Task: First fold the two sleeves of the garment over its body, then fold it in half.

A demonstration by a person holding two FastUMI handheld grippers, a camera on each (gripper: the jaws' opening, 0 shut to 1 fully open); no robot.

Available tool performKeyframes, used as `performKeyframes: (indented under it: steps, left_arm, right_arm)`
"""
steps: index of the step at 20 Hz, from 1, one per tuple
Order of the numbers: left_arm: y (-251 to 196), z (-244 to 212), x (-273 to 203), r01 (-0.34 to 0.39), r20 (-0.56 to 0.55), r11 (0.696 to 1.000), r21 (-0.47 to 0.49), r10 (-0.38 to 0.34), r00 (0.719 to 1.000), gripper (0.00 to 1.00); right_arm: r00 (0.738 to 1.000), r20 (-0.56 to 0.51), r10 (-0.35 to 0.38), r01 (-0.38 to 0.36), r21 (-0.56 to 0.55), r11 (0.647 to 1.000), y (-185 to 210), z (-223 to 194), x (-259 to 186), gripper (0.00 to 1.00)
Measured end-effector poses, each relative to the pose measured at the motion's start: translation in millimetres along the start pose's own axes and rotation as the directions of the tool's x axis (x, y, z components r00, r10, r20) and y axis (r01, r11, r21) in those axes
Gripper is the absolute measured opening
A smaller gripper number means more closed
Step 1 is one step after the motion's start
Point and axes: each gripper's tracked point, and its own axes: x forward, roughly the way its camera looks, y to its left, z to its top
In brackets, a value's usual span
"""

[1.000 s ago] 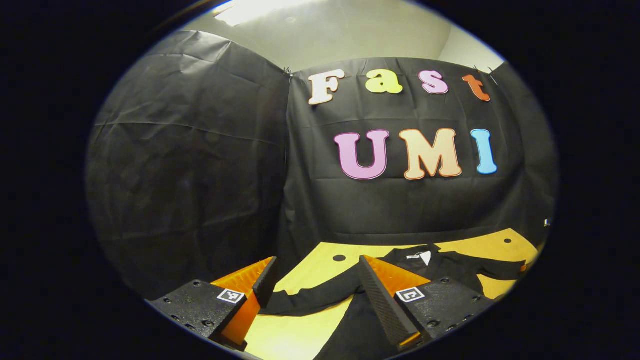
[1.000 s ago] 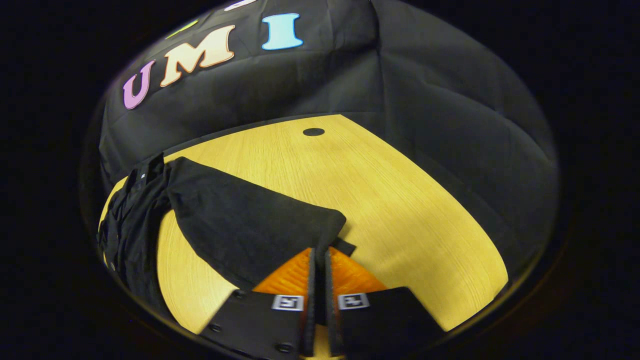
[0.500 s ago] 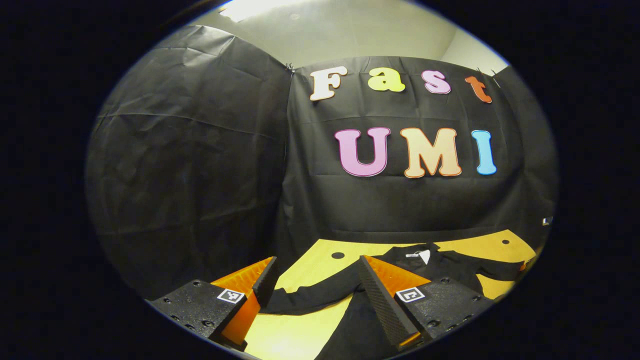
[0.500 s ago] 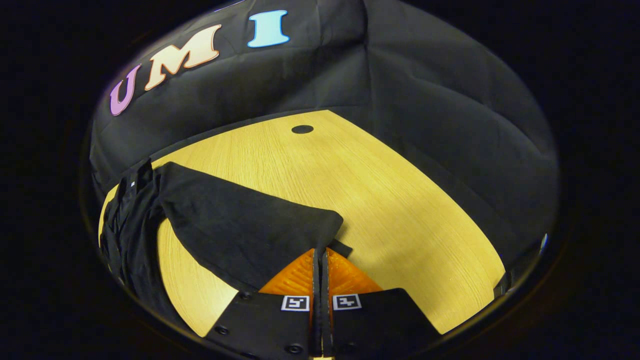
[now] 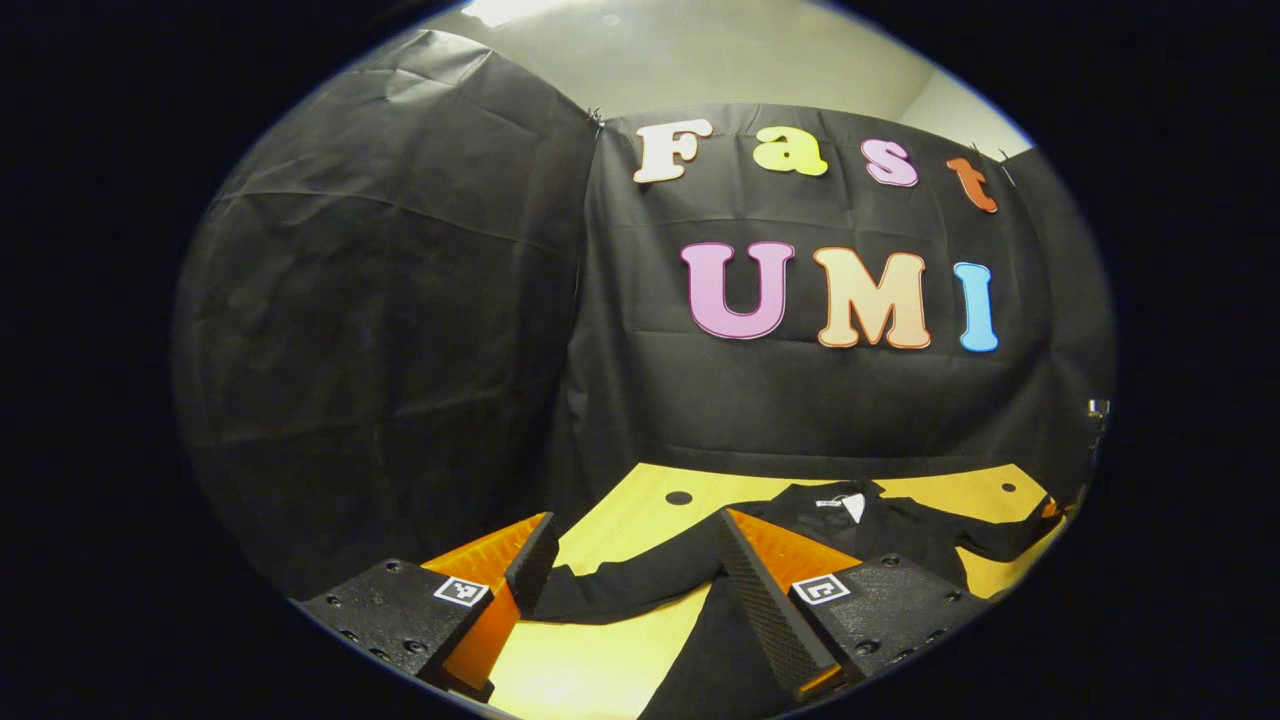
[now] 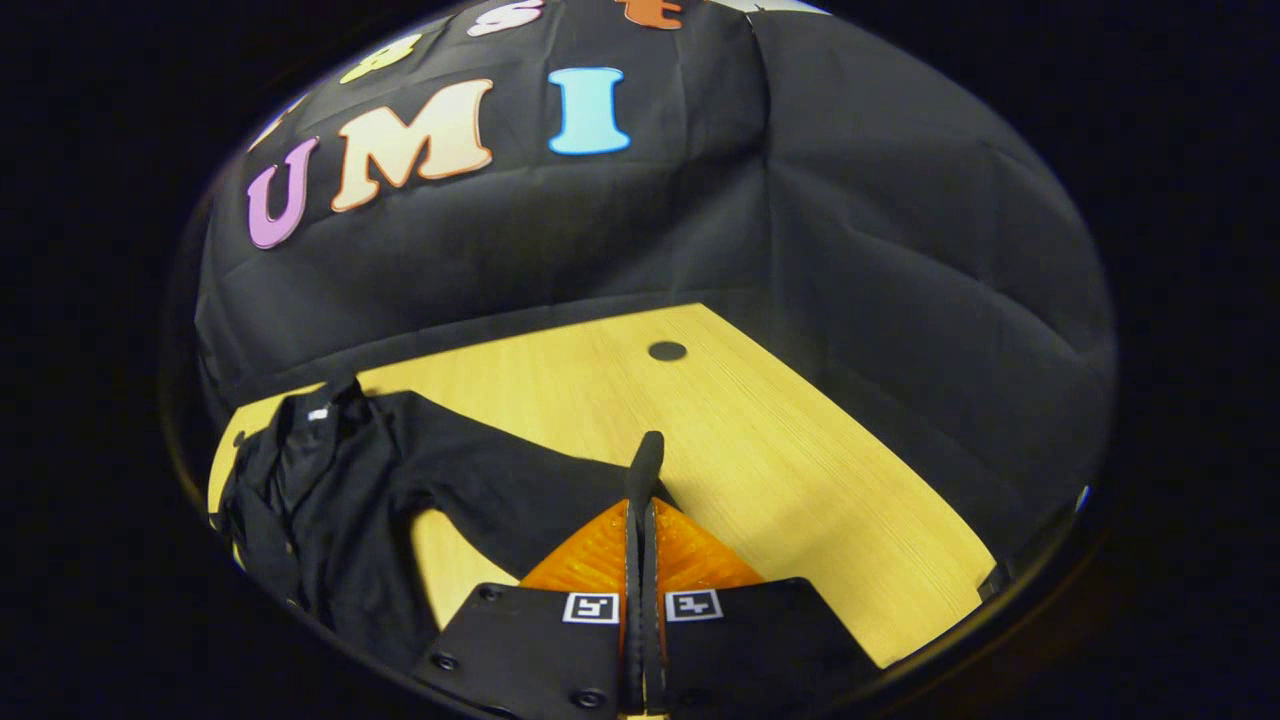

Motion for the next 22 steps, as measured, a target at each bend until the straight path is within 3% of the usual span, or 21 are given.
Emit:
performKeyframes:
  steps: [10,17,18,21,22]
  left_arm:
    - [15.8,-23.8,19.6,0.049,-0.047,0.998,0.030,-0.047,0.998,0.94]
    - [35.1,-58.4,43.1,0.060,-0.113,0.998,0.023,-0.057,0.992,0.94]
    - [38.4,-65.9,45.8,0.060,-0.127,0.998,0.029,-0.055,0.990,0.94]
    - [45.9,-87.3,53.8,0.066,-0.163,0.997,0.048,-0.057,0.985,0.94]
    - [49.8,-95.6,57.0,0.066,-0.177,0.996,0.053,-0.056,0.983,0.94]
  right_arm:
    - [0.976,0.103,0.192,-0.192,-0.013,0.981,152.9,48.7,-39.9,0.02]
    - [0.916,0.153,0.371,-0.359,-0.101,0.928,273.3,65.0,-81.2,0.02]
    - [0.906,0.153,0.396,-0.380,-0.121,0.917,290.1,63.0,-82.8,0.00]
    - [0.871,0.145,0.469,-0.446,-0.169,0.879,340.4,56.2,-97.5,0.05]
    - [0.860,0.135,0.492,-0.467,-0.182,0.865,357.1,51.4,-101.8,0.02]
